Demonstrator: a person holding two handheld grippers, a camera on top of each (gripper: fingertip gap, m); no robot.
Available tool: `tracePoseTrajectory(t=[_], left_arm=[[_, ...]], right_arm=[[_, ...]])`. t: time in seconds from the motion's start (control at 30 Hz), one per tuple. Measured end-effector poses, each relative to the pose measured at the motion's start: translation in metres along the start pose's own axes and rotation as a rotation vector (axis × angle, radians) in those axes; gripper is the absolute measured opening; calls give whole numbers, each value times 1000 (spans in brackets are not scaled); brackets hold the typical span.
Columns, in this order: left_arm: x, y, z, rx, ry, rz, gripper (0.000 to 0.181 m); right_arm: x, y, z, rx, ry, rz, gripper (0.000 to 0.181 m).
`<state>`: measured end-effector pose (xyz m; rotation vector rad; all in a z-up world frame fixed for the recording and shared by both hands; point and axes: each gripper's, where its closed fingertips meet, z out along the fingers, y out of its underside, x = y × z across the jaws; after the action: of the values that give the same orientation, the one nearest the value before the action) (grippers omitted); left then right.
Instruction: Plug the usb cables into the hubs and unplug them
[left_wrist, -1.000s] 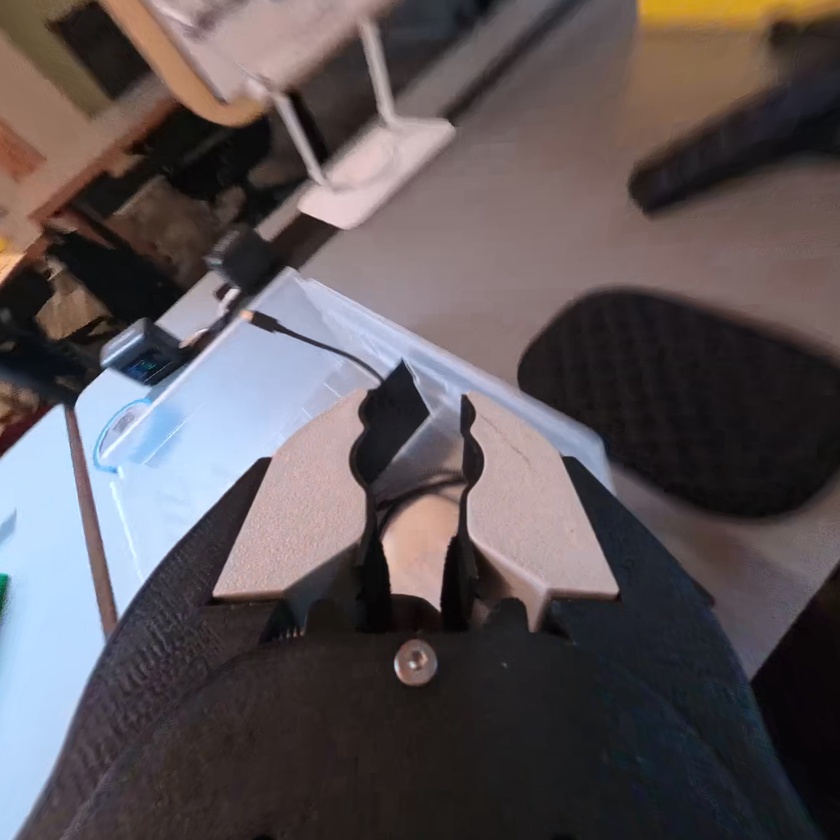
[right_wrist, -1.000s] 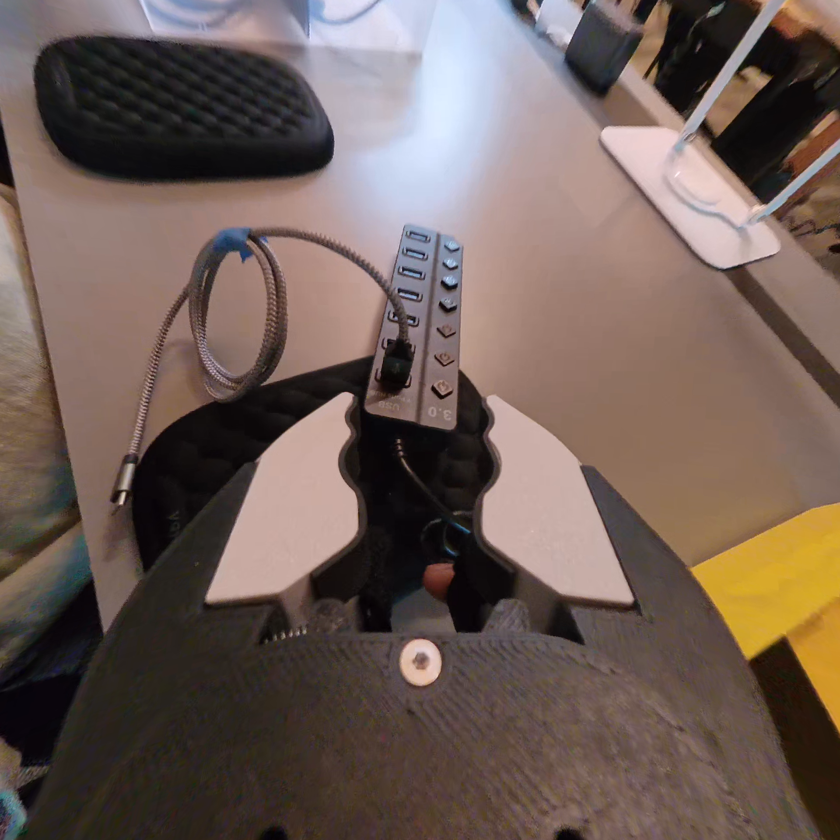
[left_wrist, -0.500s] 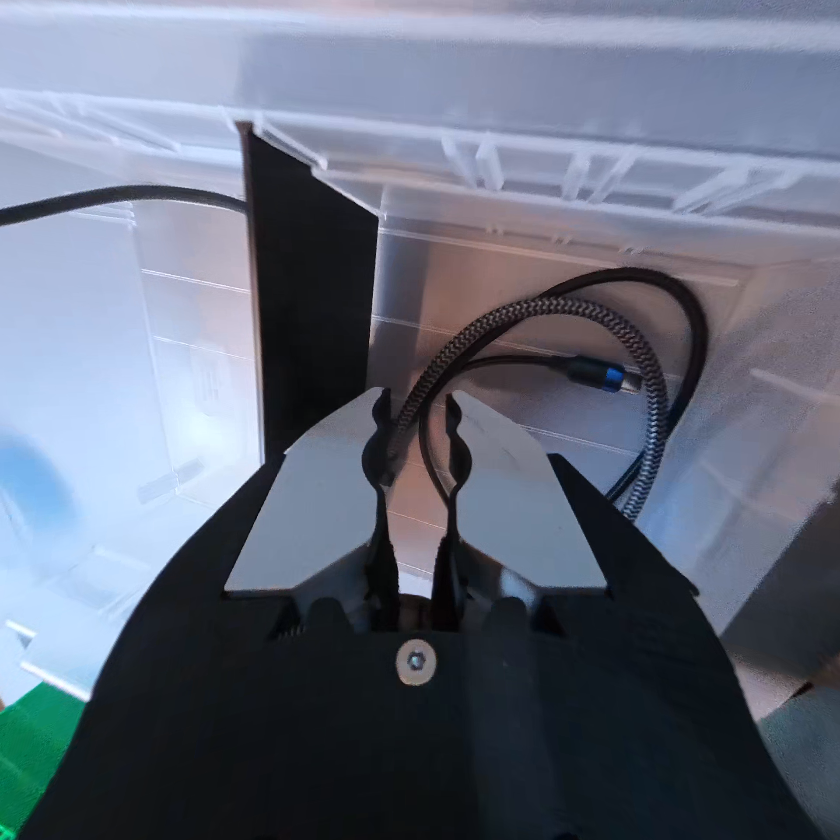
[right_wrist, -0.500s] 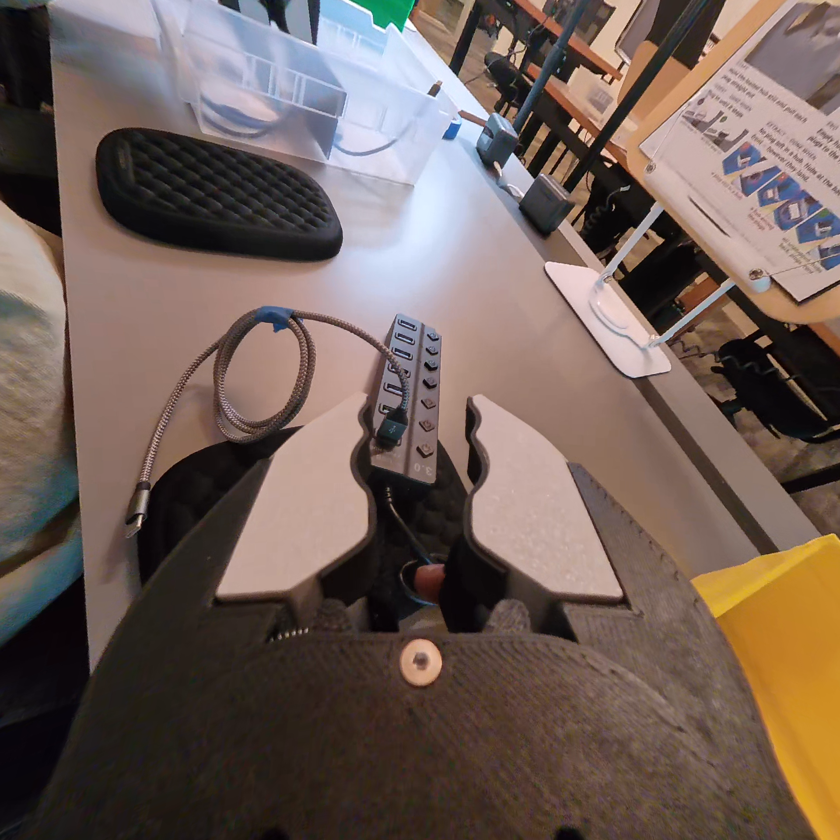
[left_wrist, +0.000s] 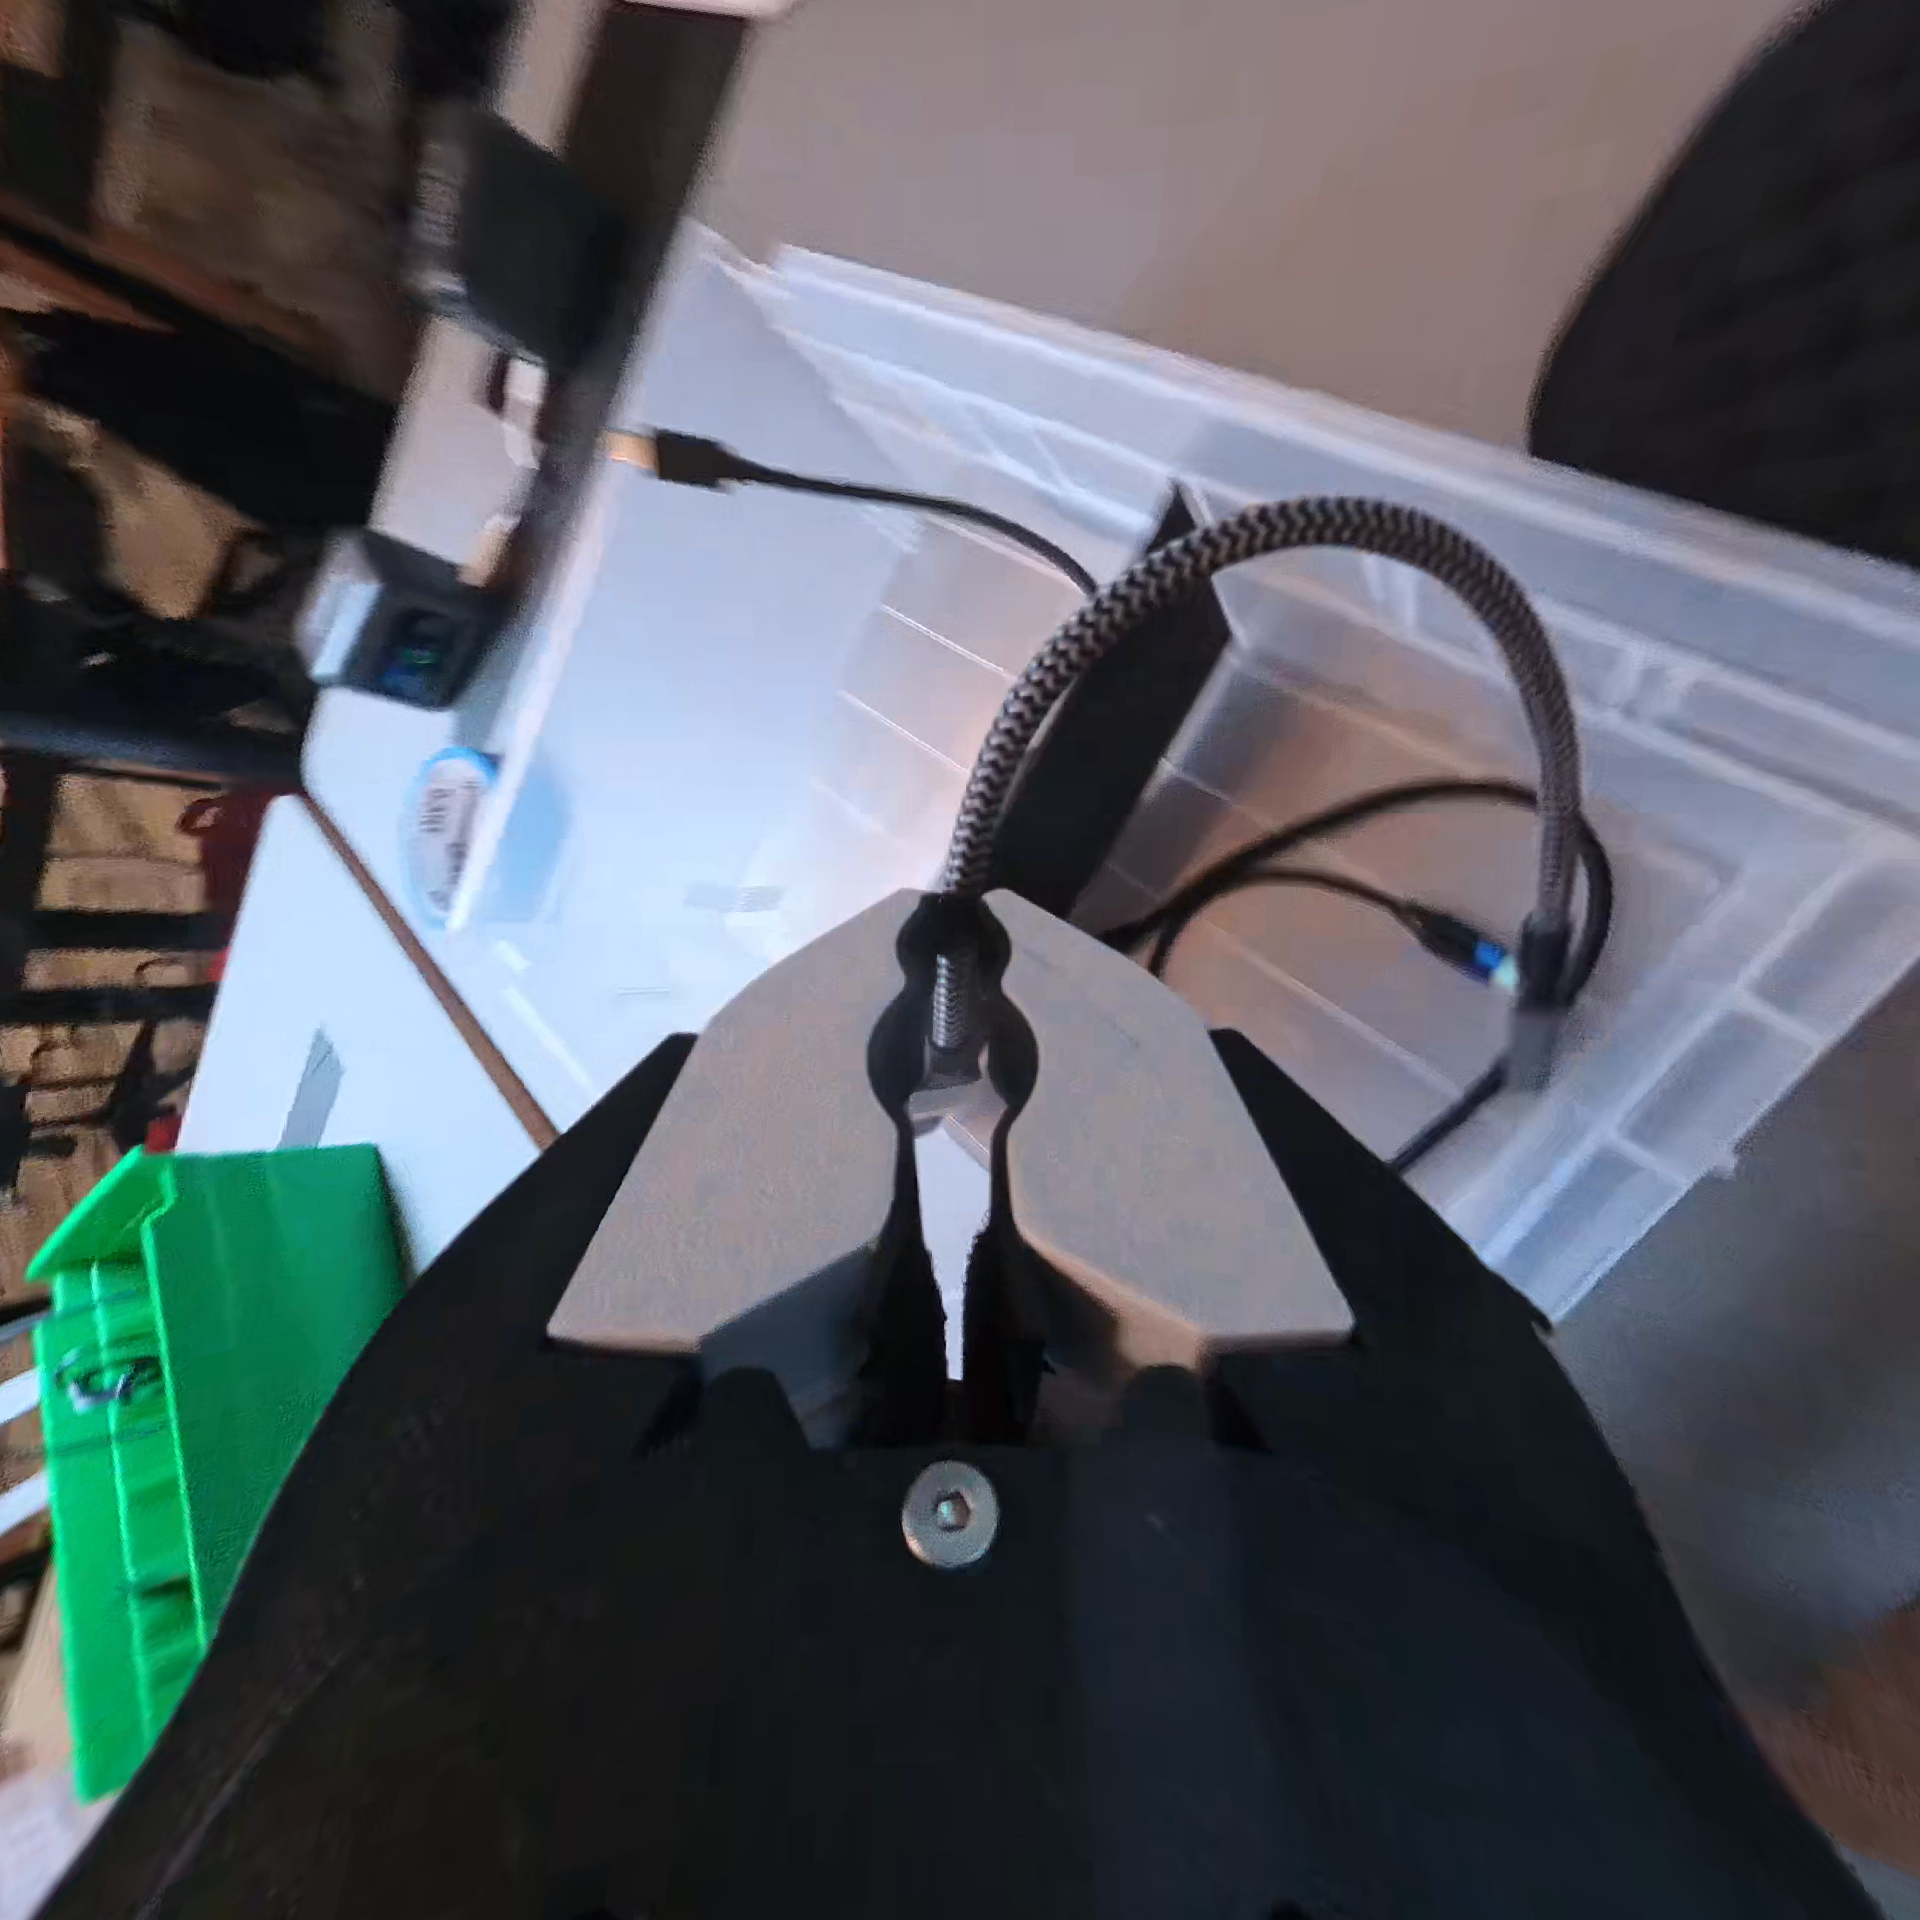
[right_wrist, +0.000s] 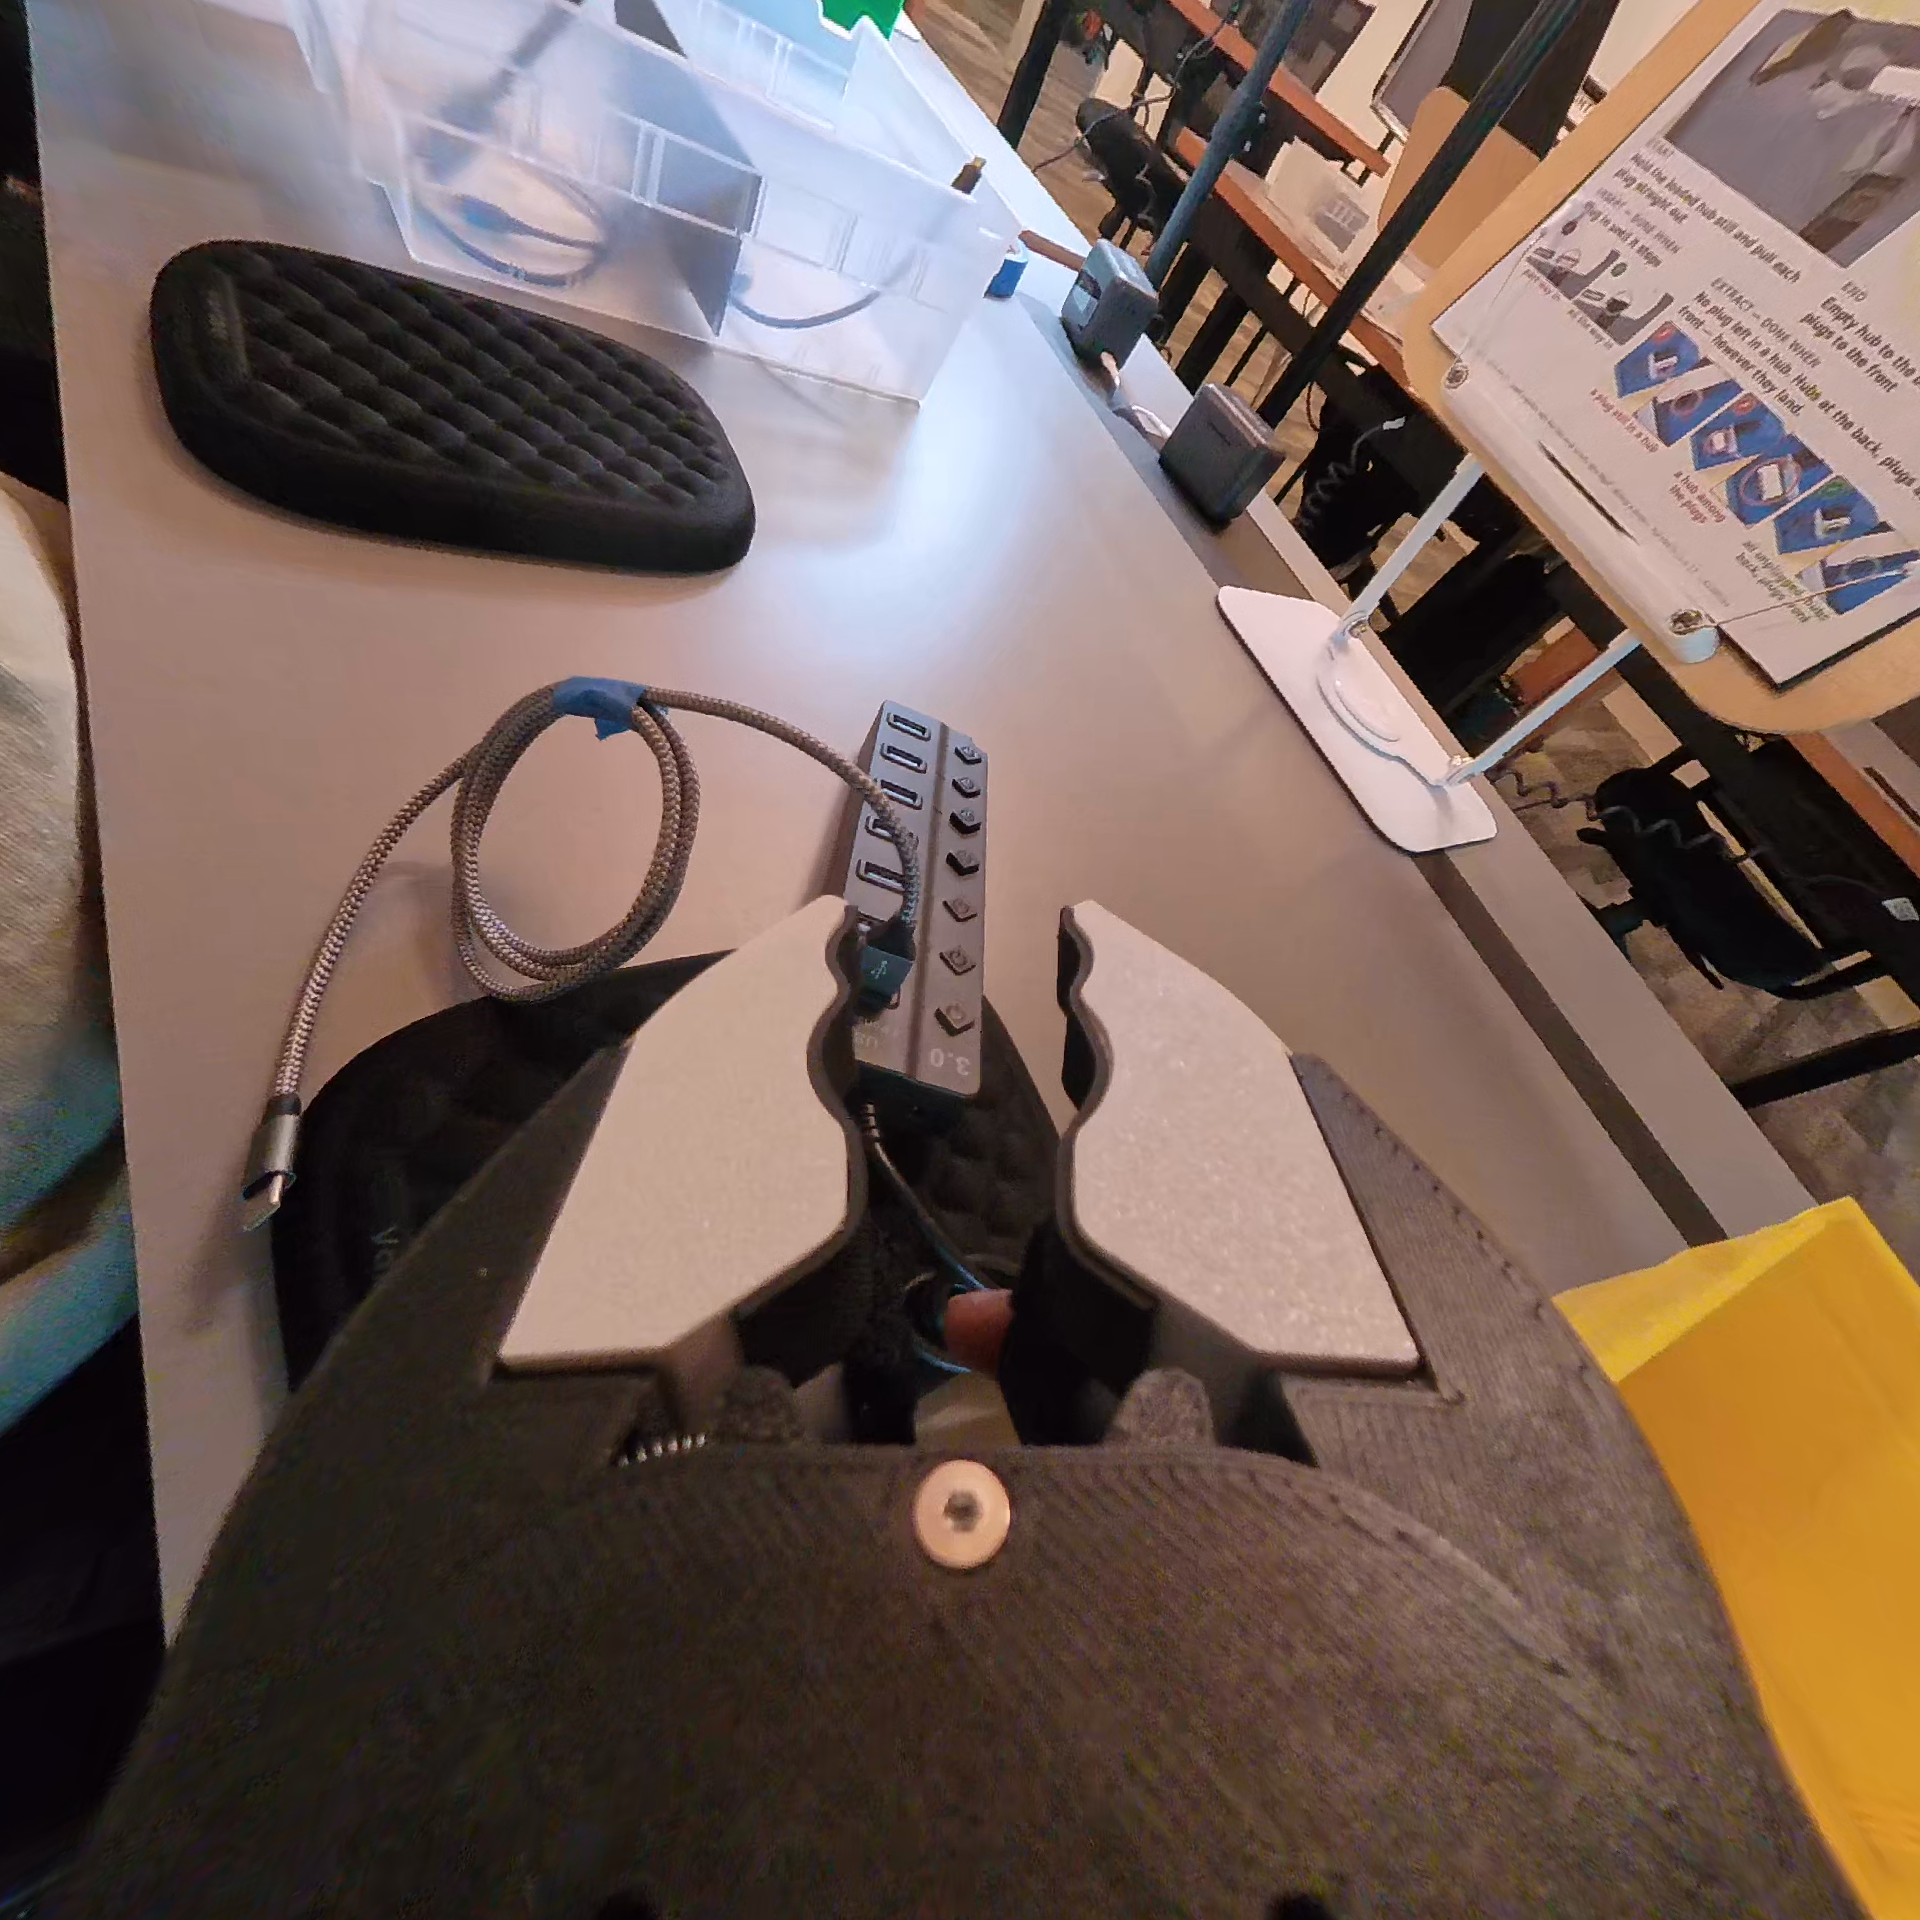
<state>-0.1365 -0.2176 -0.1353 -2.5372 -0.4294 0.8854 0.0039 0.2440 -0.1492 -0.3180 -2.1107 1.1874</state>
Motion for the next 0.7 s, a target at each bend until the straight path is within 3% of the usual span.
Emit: tracePoseTrajectory(t=[0.03,0.2,0.33,0.53,0.7], left_arm=[[-8,-7,-9,54,-62,-54,6],[-41,-51,-63,389,-371,-293,7],[-36,-97,-99,749,-429,-423,6],[7,-160,-121,1268,-167,-580,6],[56,-203,-120,1555,279,-738,6]], right_arm=[[-1,-1,1,0,-1,-4,36],[-5,-17,6,49,-12,-26,36],[-16,-44,20,133,-44,-49,36],[-47,-84,51,239,-125,-114,36],[-61,-134,70,438,-62,-127,37]])
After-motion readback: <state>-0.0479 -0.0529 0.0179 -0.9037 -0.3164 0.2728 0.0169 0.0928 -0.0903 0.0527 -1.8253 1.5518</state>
